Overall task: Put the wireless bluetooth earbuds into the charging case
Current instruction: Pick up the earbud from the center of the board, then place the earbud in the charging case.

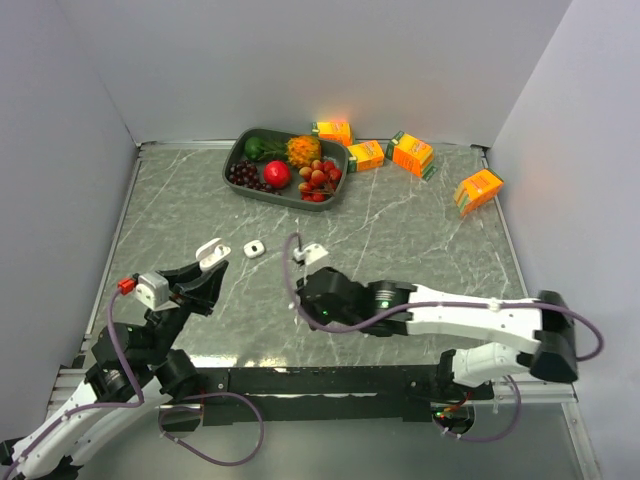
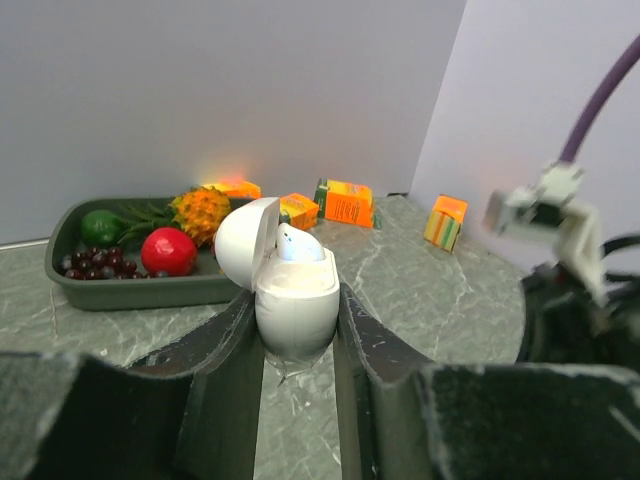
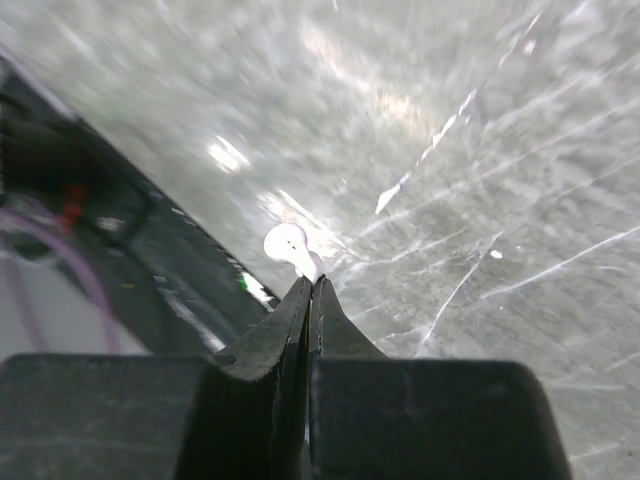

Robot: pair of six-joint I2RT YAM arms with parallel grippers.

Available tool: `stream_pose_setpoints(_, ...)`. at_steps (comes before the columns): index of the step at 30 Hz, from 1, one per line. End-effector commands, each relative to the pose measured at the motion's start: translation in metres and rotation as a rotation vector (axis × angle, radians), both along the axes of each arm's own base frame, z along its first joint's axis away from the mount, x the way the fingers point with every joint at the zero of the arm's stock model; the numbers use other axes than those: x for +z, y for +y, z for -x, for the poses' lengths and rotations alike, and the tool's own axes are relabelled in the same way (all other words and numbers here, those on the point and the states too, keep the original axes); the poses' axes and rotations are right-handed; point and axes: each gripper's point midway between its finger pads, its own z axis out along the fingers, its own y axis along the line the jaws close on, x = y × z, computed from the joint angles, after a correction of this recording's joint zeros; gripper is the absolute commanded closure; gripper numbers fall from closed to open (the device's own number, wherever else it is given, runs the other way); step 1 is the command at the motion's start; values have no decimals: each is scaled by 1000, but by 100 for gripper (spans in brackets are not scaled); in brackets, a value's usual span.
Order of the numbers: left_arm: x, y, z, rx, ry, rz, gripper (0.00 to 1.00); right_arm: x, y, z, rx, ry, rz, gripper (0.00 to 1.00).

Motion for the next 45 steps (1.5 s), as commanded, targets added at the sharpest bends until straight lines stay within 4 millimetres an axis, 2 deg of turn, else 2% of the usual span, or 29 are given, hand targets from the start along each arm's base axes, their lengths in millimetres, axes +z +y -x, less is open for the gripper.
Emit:
stream_pose_setpoints(1,25,3,7,-14,-97,73,99,54,-9,0,-49,-22,-147,100)
stream_pose_setpoints(3,24,-3,1,-6,-108,46,99,75,-3,1,-62,-12,-229,100)
stream_pose_setpoints(4,23,-5,-1,-1,-110,37,99,95,1,1,-66,-14,-278,100)
stream_pose_setpoints(6,18,-11,-11,28,-121,-27,99,110,1,0,-90,-1,-308,100)
stream_pose_setpoints(7,24,-10,-13,45,-141,-15,99,129,4,-1,-95,-4,-349,100)
stream_pose_setpoints(9,20,-14,-22,81,-156,-64,99,141,3,0,-108,8,-363,100)
stream_pose_setpoints(10,29,-12,-23,102,-187,-41,99,157,3,-1,-112,5,-391,100)
stream_pose_setpoints(12,23,-15,-34,149,-195,-99,99,167,-3,-1,-135,18,-402,100)
stream_pose_setpoints(14,28,-14,-42,203,-221,-102,99,187,-6,-1,-150,22,-447,100)
stream_pose_setpoints(16,18,-13,-53,260,-218,-137,99,203,-11,-2,-160,20,-482,100)
stream_pose_setpoints(18,24,-15,-53,262,-248,-114,99,213,-13,-3,-159,17,-498,100)
stream_pose_setpoints(19,21,-20,-55,254,-248,-127,99,221,-16,-4,-164,11,-501,100)
stream_pose_setpoints(25,34,-27,-60,244,-243,-54,99,230,-10,-10,-174,51,-554,100)
stream_pose_setpoints(26,37,-29,-59,231,-252,-54,99,232,-11,-17,-191,61,-574,100)
stream_pose_setpoints(30,31,-40,-58,193,-266,-108,99,238,-6,-31,-228,116,-609,100)
stream_pose_setpoints(32,23,-43,-62,207,-274,-167,99,236,2,-32,-224,175,-611,100)
stream_pose_setpoints(34,23,-41,-62,239,-317,-206,99,243,6,-33,-222,216,-645,100)
stream_pose_setpoints(37,10,-46,-64,239,-352,-287,99,247,19,-33,-190,324,-695,100)
stream_pose_setpoints(41,12,-51,-63,220,-362,-278,99,254,39,-30,-146,415,-711,100)
stream_pose_setpoints(45,12,-53,-62,207,-363,-275,99,253,48,-31,-155,514,-737,100)
